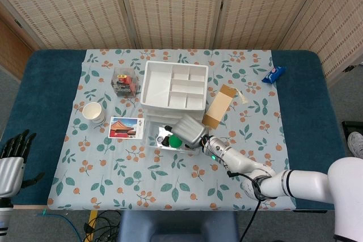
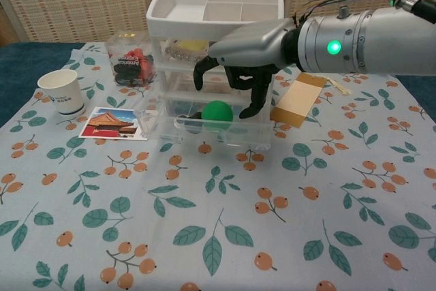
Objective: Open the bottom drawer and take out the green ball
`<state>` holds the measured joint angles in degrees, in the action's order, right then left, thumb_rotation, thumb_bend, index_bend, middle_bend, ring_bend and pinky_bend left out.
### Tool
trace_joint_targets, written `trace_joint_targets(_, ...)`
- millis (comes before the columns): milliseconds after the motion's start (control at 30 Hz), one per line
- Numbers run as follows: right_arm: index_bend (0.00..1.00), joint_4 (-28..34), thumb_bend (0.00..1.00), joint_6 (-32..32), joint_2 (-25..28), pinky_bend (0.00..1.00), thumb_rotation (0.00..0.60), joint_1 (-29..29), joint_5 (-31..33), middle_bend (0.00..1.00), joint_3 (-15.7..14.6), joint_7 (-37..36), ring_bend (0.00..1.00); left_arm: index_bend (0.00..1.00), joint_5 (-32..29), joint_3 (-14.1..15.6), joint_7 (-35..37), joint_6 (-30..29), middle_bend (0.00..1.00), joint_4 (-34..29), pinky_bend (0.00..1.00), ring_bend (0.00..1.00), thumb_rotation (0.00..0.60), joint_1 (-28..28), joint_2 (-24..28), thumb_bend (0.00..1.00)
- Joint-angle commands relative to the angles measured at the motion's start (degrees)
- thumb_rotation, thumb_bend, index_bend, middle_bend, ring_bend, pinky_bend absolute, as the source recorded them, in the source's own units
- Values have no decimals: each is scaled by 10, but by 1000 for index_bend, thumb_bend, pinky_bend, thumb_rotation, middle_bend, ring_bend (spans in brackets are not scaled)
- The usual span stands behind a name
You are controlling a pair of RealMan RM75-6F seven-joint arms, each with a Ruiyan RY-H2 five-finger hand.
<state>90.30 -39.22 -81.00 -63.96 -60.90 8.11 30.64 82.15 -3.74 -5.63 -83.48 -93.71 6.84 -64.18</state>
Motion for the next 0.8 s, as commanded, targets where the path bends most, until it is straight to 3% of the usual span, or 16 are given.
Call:
trace_joint_targets(33, 243, -3, 235, 1, -2, 1000, 600, -3, 2, 928, -2, 1, 1000, 0, 0, 0, 0, 0, 0, 0, 73, 29, 600, 0, 0, 127)
trace_joint_targets(467, 272, -12, 240, 5, -13, 1000, 600, -22, 31, 927, -14, 12, 1000, 0, 0, 2, 2, -2, 0, 4, 73, 29, 600, -4, -2, 128)
trace_joint_targets(800, 357, -17, 262, -5, -22, 1000, 600, -31, 48, 927, -23, 24, 1000, 0, 2, 3, 5, -3, 0, 7, 73, 29, 600, -5, -4, 127)
